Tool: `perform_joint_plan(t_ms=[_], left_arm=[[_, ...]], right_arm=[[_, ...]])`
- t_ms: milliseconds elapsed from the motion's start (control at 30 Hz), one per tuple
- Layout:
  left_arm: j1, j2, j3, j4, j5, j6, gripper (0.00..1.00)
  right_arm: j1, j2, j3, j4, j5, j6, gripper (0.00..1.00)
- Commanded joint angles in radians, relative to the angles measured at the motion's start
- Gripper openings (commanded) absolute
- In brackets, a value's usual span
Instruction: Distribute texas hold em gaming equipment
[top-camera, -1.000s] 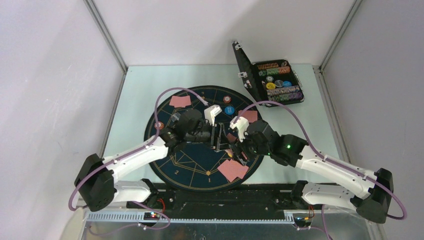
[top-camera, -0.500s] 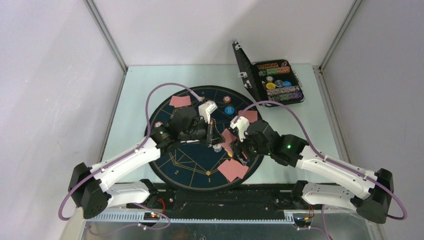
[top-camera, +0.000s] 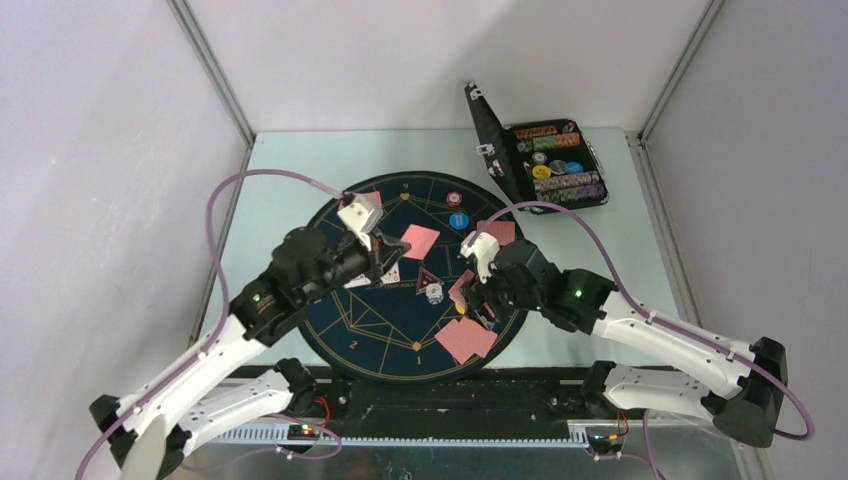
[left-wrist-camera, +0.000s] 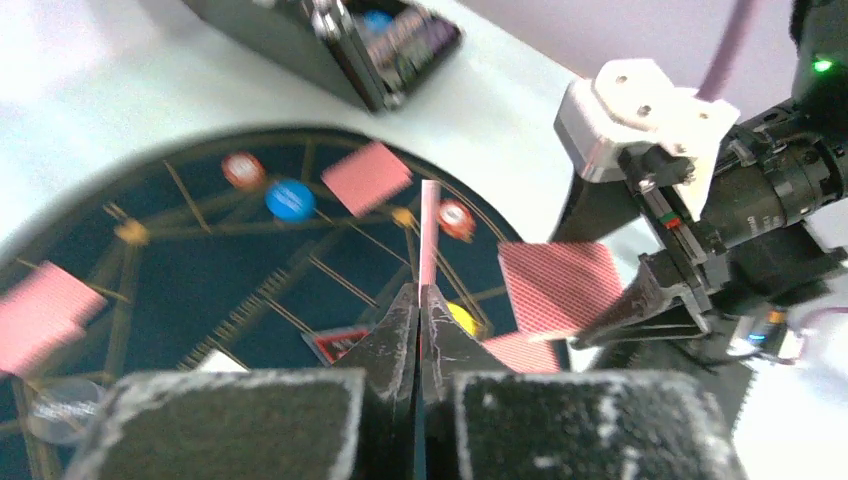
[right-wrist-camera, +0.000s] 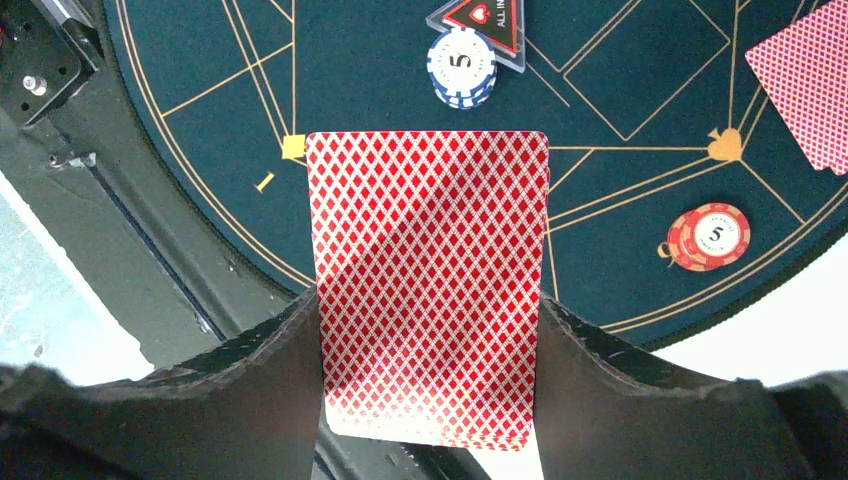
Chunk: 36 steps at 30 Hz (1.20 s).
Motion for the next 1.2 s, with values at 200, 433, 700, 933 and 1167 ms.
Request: perform_joint_plan(t_ms=[200,433,700,933,1167], left_arm=[[0.004,-0.056,-0.071,0.119,-0.021,1.141,0.0],[0.019,0.141,-0.075,0.081,-0.099,1.363,0.0],[0.074,0.293,-0.269,0.403,-0.062,1.473,0.0],[0.086,0.467,-0.285,0.477,-0.039,1.462,0.0],[0.084,0.644,-0.266,0.494,-0.086,1.448,0.0]], right_arm=[[0.006,-0.024,0.013,0.061,0.083,0.01,0.0],[-0.086,0.018,0.049,0.09,0.12,0.078,0.0],[-0.15,0.118,0.161,0.0,0.204,0.086,0.0],[-0.213,0.186,0.197,-0.023,0.176,0.102,0.0],[-0.228,0.245,0.239,-0.045,0.17,0.101,0.0]])
